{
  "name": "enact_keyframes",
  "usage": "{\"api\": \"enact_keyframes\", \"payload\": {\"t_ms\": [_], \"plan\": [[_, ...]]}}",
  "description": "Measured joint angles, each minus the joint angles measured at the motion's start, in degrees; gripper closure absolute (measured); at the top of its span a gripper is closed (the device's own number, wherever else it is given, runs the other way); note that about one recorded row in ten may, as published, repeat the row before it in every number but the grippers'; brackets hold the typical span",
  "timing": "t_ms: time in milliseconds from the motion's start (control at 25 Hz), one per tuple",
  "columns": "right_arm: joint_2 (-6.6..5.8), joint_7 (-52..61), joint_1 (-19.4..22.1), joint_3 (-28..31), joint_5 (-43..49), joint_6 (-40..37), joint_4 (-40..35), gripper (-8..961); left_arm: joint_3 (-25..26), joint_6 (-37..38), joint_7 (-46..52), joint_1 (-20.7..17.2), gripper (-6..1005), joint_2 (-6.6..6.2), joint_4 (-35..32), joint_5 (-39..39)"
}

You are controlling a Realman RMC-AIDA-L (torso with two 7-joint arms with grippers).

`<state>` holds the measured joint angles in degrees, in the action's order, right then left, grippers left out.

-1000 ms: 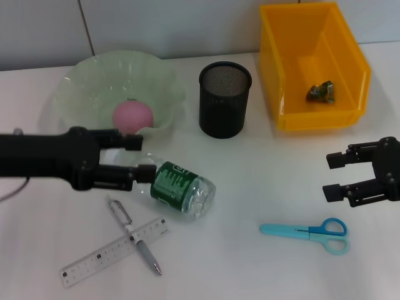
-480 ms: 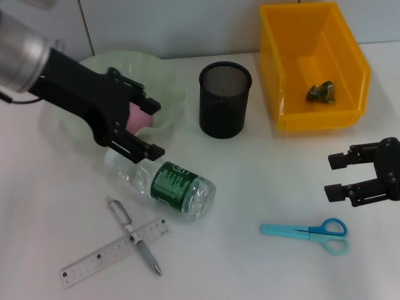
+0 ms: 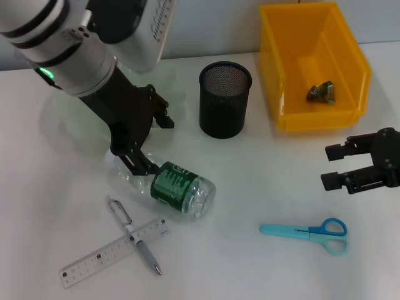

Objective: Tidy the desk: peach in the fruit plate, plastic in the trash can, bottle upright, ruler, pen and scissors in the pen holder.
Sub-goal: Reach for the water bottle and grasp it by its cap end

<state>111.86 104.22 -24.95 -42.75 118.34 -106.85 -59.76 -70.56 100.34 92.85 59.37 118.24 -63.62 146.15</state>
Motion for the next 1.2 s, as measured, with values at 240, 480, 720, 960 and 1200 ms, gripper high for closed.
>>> {"api": "enact_keyframes", "payload": {"t_ms": [240,480,720,960,1200], "plan": [[0.28,0.75,-0.53,0.10,0.68,0.39,0.84,150,-3.62,-4.33,-4.24,1.87,162,0.33,3.29,5.15],[-0.16,0.85,-0.87,0.13,0.86,0.48,1.99,150,-5.40,-5.12,-5.58,2.85,162,0.53,5.99,5.56],[-0.36,1.51,-1.10,0.22,1.22,0.51,2.16,150,-7.49,-7.17,-7.53,4.01,162,0.79,10.30,5.49],[-0.36,2.10,-1.36,0.22,1.37,0.51,2.62,150,-9.06,-11.66,-8.91,4.21,162,0.85,13.47,5.14],[-0.34,2.17,-1.19,0.22,1.37,1.03,2.73,150,-10.10,-13.82,-9.81,4.33,163,0.86,15.27,5.03]]}}
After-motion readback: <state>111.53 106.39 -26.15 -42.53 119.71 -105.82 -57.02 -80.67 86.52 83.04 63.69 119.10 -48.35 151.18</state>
